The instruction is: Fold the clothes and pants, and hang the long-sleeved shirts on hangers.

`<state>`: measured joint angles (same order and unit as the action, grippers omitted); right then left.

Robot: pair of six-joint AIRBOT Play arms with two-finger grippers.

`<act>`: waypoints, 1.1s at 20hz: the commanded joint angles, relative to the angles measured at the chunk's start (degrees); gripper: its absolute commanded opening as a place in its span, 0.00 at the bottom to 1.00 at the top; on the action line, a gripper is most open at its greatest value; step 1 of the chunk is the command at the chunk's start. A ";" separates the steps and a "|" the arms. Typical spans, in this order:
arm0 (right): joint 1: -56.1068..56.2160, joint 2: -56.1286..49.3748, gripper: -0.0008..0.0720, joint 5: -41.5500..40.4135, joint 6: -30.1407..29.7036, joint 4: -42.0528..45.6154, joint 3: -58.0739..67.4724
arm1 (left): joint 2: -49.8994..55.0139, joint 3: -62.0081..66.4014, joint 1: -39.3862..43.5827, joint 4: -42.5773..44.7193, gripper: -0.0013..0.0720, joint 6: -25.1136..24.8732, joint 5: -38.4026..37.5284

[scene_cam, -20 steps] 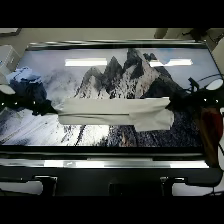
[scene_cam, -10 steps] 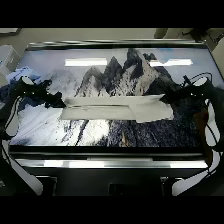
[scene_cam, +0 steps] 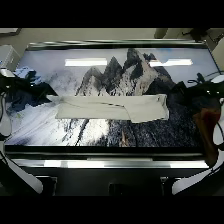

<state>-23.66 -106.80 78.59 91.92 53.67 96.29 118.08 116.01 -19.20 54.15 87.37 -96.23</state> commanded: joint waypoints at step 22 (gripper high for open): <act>5.60 1.01 0.08 3.93 -15.37 -15.47 -8.22 | -12.20 -2.86 20.35 -0.83 0.34 -0.17 5.25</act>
<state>-19.97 -110.54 81.43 75.13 39.48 87.92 105.91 116.09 -4.01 53.32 89.38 -98.45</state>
